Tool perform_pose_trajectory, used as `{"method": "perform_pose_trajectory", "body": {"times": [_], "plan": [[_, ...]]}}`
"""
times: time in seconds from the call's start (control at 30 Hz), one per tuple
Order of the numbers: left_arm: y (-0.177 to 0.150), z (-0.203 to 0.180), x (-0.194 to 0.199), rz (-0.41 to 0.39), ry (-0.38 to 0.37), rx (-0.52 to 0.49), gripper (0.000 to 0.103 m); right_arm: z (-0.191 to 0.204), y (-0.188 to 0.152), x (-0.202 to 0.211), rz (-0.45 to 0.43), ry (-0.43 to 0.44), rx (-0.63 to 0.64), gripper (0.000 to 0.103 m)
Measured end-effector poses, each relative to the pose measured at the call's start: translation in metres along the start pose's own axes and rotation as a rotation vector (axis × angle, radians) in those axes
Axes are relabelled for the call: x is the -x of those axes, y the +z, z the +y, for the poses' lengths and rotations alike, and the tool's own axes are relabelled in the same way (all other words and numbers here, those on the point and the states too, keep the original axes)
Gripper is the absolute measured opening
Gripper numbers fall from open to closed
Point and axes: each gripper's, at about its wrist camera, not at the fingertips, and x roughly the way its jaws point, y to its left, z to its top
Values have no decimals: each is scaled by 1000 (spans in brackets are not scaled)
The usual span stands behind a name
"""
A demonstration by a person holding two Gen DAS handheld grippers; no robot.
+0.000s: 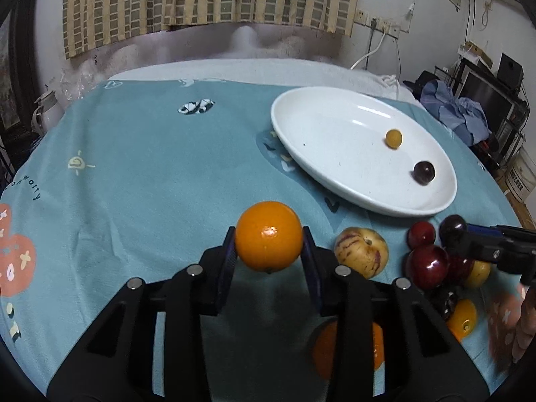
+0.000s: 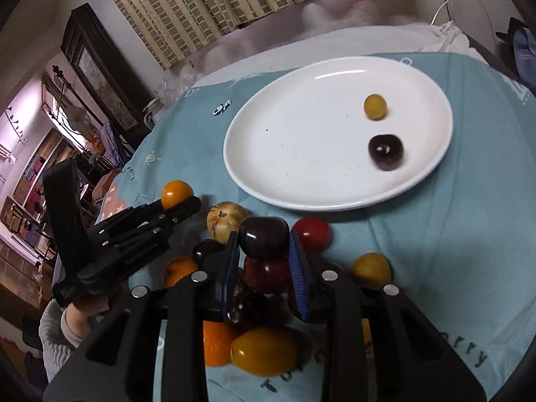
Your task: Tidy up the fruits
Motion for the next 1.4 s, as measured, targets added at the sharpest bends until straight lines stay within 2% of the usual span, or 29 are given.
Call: {"method": "perform_pose_trajectory", "body": {"times": [0.07,0.13,0.23,0.37,0.5,0.6,0.63,0.67,0.7,0.83,0.9,1.03,1.17,1.4], "plan": [[2,-1,9,-23,-5,5,37,-8,4,13,-35,3,-19,30],[9,-8,24,-70,-8,-1,37,-16,14,27,-91,-26,-25,30],[25,-25,29,-86,-40,-12,38,-25,31,38,-149,-86,-21,30],[50,-62,9,-72,-46,-78,38,-31,51,15,-128,-152,-3,30],[58,-81,-20,-33,-49,-102,38,-39,56,-11,-80,-132,-3,32],[54,-79,-34,2,-47,-95,39,-40,60,-21,-58,-138,15,32],[53,-77,-35,6,-51,-97,41,-40,61,-24,-50,-148,21,42],[52,-76,-34,5,-48,-101,48,-40,61,-23,-59,-163,20,59],[52,-75,-32,-8,-35,-105,54,-40,61,-22,-80,-168,26,60],[53,-70,-22,-33,-38,-93,57,-37,62,-9,-116,-170,34,60],[51,-66,-13,-51,-18,-94,62,-38,62,0,-124,-155,14,60],[37,-49,9,-70,8,-59,65,-34,48,22,-133,-151,8,60],[9,-31,36,-80,16,-15,69,-34,14,45,-153,-140,-1,60],[-47,-24,68,-81,78,-61,76,-33,-43,70,-200,-161,11,60]]}}
